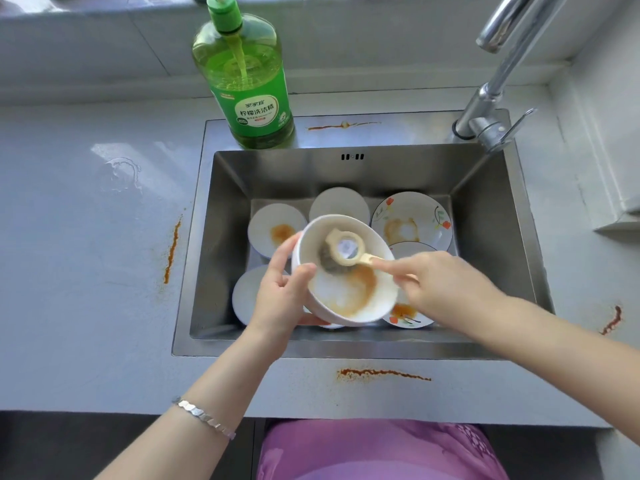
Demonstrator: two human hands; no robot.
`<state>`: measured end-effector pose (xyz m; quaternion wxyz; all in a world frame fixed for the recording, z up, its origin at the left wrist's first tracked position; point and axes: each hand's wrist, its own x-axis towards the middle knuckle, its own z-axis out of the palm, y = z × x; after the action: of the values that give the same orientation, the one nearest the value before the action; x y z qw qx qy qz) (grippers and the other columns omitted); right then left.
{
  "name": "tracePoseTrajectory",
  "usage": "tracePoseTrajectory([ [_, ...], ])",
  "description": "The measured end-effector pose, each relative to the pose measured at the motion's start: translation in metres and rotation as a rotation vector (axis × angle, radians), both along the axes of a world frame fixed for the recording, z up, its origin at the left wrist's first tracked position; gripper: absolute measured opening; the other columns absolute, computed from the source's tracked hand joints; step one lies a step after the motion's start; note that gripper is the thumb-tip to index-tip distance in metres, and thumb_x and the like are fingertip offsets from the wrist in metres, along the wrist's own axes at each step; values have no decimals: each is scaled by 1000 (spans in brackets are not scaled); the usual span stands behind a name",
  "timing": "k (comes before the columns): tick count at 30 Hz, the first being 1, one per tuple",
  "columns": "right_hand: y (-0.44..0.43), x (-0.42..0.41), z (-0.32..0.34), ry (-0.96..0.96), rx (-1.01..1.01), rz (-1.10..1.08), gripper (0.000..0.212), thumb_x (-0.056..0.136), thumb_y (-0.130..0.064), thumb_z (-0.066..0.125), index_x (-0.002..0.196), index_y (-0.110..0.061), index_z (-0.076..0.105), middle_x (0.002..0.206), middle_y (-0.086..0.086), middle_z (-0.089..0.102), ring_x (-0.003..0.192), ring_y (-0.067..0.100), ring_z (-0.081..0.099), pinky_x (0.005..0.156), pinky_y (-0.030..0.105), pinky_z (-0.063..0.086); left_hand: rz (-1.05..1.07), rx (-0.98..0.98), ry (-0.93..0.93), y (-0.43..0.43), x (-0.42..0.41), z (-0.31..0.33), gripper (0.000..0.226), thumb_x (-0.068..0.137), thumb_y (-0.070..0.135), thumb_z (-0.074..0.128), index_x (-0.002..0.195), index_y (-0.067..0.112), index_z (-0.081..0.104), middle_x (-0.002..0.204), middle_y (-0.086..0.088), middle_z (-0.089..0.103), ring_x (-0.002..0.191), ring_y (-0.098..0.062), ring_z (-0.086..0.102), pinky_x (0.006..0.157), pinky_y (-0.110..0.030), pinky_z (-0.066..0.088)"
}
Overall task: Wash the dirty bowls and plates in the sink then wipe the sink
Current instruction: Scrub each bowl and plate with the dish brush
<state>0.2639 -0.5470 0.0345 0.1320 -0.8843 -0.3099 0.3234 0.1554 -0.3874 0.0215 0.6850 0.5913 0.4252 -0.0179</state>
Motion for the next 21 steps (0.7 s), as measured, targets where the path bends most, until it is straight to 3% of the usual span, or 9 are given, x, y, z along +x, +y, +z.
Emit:
tracePoseTrajectory([
  [2, -9, -5, -1, 63, -70, 28, 49, 95, -18, 39, 125, -56, 46, 84, -12, 61, 71, 17, 48, 66, 32, 45, 42, 7, -5, 9, 2, 2, 41, 94, 11, 45, 126, 35, 47, 91, 9, 56, 68, -9, 63, 60, -46, 59],
  [5, 1, -26, 11, 345, 100, 10, 39, 96, -20, 43, 122, -47, 54, 104, -17, 65, 84, -3, 59, 66, 10, 40, 28, 23, 12, 10, 5, 0, 41, 93, 12, 45, 127, 34, 48, 96, 7, 57, 76, -12, 62, 56, -44, 59],
  [7, 8, -14, 8, 310, 141, -56, 39, 96, -20, 43, 123, -46, 55, 94, -18, 62, 64, -13, 53, 58, 7, 37, 16, -25, 25, 4, 5, 0, 42, 93, 13, 43, 127, 37, 49, 102, 3, 59, 83, -19, 63, 59, -47, 59],
  [9, 6, -3, 4, 181, 61, -88, 41, 96, -20, 41, 124, -46, 54, 83, -16, 60, 51, -1, 44, 52, 12, 34, 23, -41, 23, 3, 5, 0, 42, 93, 13, 43, 127, 37, 48, 102, 3, 58, 86, -19, 62, 63, -50, 58],
  [11, -2, -8, 1, 223, 8, -63, 41, 96, -18, 41, 123, -46, 55, 85, -16, 62, 58, 1, 48, 54, 11, 36, 43, -9, 17, 7, 5, 1, 42, 93, 12, 45, 127, 36, 46, 95, 7, 56, 81, -13, 60, 61, -48, 59],
  [14, -3, -25, 4, 415, 114, -67, 37, 96, -20, 45, 121, -46, 56, 111, -19, 63, 82, -15, 57, 68, -1, 37, -3, 32, 11, 8, 4, 1, 44, 93, 10, 45, 129, 34, 45, 96, 9, 56, 80, -14, 62, 55, -41, 59],
  [18, -4, -16, -4, 263, 119, -138, 41, 96, -18, 42, 125, -44, 53, 78, -21, 55, 55, 0, 44, 58, 13, 37, -34, 9, 1, 3, 2, 1, 43, 92, 10, 46, 129, 33, 45, 95, 9, 58, 72, -11, 68, 58, -44, 59],
  [20, -4, -23, -6, 319, 146, -95, 41, 96, -20, 44, 124, -47, 53, 100, -19, 64, 68, 1, 56, 69, 13, 46, -25, 16, 9, 2, 2, 1, 45, 92, 11, 45, 131, 33, 45, 97, 7, 58, 78, -16, 66, 60, -45, 59],
  [21, -5, -26, -6, 351, 163, -79, 41, 95, -21, 45, 123, -49, 53, 114, -15, 64, 83, 6, 62, 81, 21, 50, -24, 21, 11, 3, 2, 1, 45, 92, 10, 44, 131, 33, 45, 98, 7, 58, 82, -17, 64, 61, -45, 59],
])
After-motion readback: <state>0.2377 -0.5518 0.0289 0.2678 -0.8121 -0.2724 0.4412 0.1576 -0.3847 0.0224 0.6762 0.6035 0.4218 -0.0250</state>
